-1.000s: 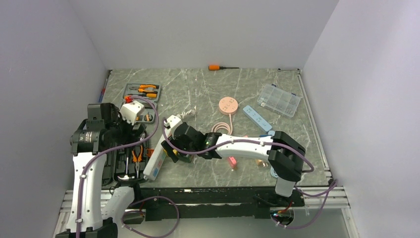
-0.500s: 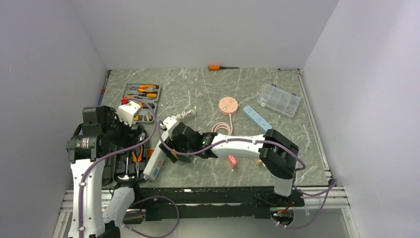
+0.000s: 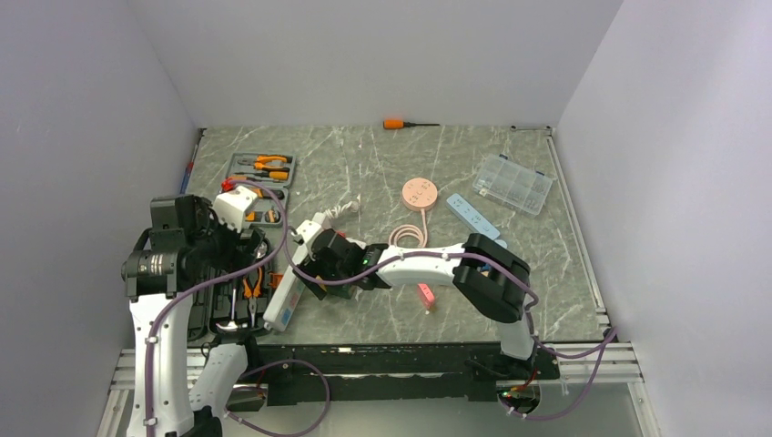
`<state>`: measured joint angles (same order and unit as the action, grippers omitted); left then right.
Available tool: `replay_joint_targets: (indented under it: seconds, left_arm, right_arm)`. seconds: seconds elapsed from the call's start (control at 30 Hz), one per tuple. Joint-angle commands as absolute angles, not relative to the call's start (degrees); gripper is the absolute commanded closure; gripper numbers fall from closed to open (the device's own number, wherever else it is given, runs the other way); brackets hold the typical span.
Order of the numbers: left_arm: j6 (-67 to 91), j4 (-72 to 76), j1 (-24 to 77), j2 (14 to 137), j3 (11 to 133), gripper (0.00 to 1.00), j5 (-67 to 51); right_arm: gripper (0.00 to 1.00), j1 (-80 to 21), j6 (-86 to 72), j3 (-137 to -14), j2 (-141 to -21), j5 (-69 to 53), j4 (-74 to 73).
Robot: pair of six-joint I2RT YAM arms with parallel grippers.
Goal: Pull the plug off the socket
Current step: Pick up the socket from the center of the board.
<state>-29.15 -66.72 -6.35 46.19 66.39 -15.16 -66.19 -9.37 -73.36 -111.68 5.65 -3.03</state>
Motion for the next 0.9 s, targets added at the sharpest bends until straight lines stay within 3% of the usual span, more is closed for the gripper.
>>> replay_joint_targets:
  seconds: [0.0,0.27,0.43,0.87]
  left_arm:
    - [-27.40,-65.85,-6.67,46.24,67.54,0.01,-16.46]
    - [-28.15,-66.70,-6.76,46.72,66.97,0.01,-16.52]
    - [-29.57,-66.92,-6.76,46.82,64.96,0.01,-16.72]
    - [-28.89,-65.95,-6.62,53.43,62.50,0.01,-19.08]
  right_arm:
    - [0.10,-66.24,-8.44,-76.20,-113.12,6.25,-0.26]
    - [0.23,-66.25,-8.93,-78.08,-116.36,6.50,-0.26]
    - [0.50,-66.18,-9.19,-78.21,-117.47,6.32,-0.60]
    - [1.00,-65.16,-16.10,-64.90,-104.18,9.92,5.64]
